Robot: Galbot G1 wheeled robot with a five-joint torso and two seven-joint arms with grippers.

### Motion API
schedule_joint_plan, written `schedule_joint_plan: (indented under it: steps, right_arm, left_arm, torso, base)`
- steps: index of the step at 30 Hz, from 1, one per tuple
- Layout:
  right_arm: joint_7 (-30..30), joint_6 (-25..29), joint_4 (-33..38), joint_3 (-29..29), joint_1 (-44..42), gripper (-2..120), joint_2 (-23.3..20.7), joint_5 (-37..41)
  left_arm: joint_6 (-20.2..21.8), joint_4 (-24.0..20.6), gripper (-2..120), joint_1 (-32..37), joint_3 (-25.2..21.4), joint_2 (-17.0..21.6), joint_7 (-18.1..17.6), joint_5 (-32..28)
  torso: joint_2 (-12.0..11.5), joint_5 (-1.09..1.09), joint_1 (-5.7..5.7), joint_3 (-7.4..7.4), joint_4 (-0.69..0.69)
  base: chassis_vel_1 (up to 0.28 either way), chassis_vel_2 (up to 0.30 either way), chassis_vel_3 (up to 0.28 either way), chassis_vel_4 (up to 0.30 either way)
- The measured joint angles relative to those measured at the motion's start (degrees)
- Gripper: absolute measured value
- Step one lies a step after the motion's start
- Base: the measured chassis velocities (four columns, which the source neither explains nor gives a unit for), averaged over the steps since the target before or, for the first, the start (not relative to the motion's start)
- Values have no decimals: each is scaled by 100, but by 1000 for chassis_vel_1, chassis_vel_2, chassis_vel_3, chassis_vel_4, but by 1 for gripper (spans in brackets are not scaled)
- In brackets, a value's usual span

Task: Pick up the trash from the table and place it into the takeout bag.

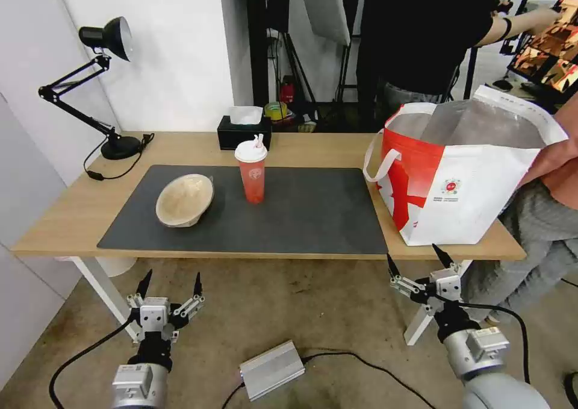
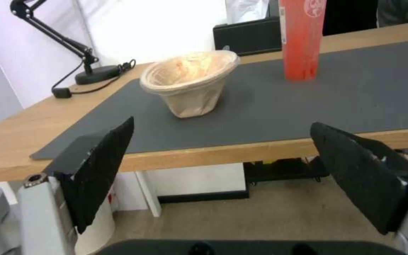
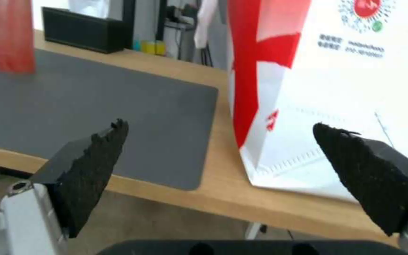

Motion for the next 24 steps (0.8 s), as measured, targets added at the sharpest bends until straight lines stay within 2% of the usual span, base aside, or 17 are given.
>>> schedule_joint_plan:
  steps: [24]
  right_arm:
    - [665, 63, -260, -182, -97, 100, 9, 20]
  left_arm:
    - [12, 39, 100, -18, -17, 0, 0, 4]
  torso:
    - [0, 0, 0, 1, 0]
  base:
    - [0, 0, 0, 0]
